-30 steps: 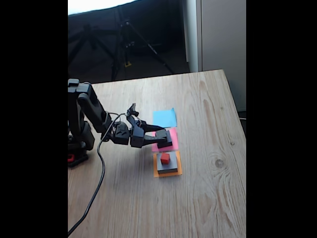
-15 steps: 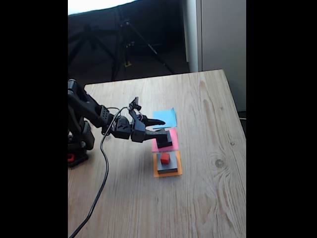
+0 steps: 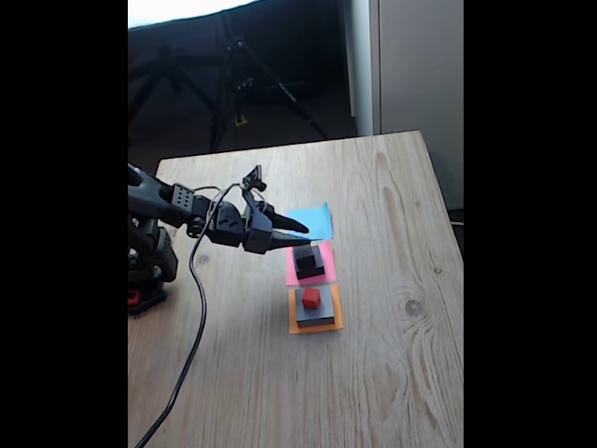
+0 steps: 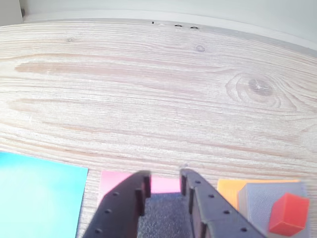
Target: Tower of hanoi
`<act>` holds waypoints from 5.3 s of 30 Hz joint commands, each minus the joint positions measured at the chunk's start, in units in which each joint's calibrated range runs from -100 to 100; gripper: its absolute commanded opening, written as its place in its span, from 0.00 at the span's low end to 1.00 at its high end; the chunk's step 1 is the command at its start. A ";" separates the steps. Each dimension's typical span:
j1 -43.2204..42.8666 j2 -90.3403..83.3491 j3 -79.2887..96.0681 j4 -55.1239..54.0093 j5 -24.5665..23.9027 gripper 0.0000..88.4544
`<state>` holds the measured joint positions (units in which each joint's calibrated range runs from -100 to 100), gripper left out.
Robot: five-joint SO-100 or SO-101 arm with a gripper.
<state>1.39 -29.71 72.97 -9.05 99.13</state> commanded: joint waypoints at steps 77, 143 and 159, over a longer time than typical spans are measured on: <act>26.40 25.55 2.67 -41.82 0.87 0.27; 26.56 52.65 -1.60 -65.86 0.87 0.12; 25.31 52.35 -1.70 -65.86 0.87 0.06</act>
<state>27.72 23.30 72.10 -73.66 99.13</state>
